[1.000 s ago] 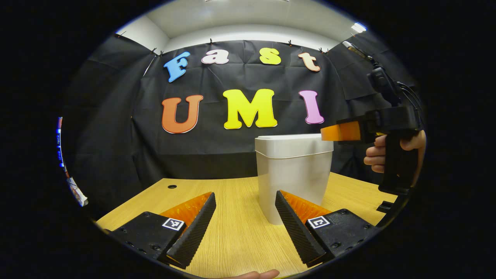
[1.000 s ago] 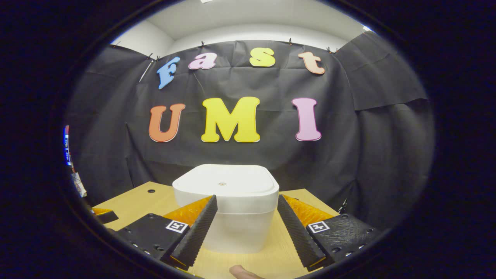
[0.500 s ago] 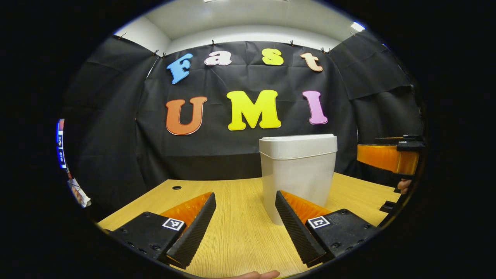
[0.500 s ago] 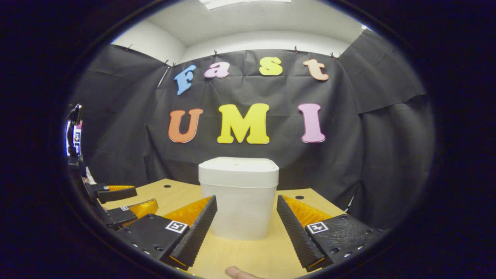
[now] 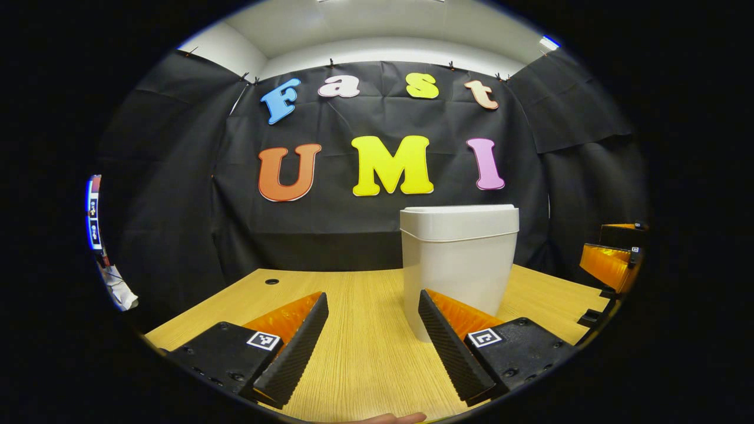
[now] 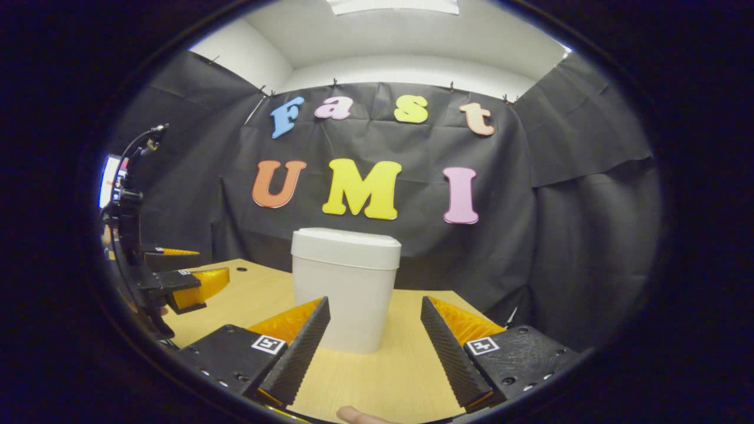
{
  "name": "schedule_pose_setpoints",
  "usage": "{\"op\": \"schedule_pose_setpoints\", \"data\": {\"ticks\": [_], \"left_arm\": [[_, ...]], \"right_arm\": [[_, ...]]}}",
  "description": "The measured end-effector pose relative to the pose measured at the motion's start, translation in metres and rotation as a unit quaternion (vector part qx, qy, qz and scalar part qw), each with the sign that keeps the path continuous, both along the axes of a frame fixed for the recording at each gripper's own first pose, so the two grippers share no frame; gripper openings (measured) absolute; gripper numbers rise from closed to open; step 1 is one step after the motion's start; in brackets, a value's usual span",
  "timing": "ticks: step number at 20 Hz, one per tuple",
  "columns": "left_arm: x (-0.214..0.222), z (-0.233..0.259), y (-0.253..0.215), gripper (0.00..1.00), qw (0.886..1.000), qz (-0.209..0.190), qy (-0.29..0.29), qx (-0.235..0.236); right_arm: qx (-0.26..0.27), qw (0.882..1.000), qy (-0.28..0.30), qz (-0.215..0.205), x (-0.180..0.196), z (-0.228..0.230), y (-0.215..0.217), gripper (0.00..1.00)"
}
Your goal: Press the lid of the desktop garbage bin to open it, pick up the crumpled paper on the desktop and throw it into the bin, then pick up the pop can on the desktop and drop it into the bin, and finally close the garbage bin lid.
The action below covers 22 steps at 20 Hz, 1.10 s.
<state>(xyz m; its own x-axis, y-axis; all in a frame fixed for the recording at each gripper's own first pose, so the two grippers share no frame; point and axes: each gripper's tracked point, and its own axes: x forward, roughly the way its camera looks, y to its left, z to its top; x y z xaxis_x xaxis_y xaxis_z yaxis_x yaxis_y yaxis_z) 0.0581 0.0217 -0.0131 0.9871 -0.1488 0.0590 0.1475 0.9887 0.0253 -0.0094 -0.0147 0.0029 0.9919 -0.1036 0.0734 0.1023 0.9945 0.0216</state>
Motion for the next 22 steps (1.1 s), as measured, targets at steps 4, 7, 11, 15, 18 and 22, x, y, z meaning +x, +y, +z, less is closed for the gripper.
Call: {"op": "schedule_pose_setpoints", "data": {"ticks": [4,7,11,15,18,22], "left_arm": [[0.000,0.002,0.003,0.99,1.000,0.004,-0.003,0.001],[-0.001,0.005,0.005,0.99,1.000,0.005,-0.008,-0.001],[-0.002,0.005,0.004,0.99,1.000,0.003,-0.010,0.001],[0.000,0.003,0.004,0.99,1.000,0.004,-0.005,-0.001],[0.000,0.001,0.002,0.99,1.000,0.004,-0.003,-0.001],[-0.001,0.001,-0.001,0.99,1.000,0.000,-0.004,0.002]], "right_arm": [[0.005,1.000,0.014,0.005,0.003,-0.008,0.002,0.95],[0.011,1.000,0.019,0.009,0.006,-0.010,0.006,0.95],[0.013,1.000,0.026,0.009,0.011,-0.015,0.008,0.95],[0.012,0.999,0.036,0.011,0.010,-0.023,0.010,0.95],[0.008,0.999,0.036,0.008,0.009,-0.025,0.007,0.95],[0.010,0.999,0.040,0.009,0.009,-0.030,0.008,0.95]]}}
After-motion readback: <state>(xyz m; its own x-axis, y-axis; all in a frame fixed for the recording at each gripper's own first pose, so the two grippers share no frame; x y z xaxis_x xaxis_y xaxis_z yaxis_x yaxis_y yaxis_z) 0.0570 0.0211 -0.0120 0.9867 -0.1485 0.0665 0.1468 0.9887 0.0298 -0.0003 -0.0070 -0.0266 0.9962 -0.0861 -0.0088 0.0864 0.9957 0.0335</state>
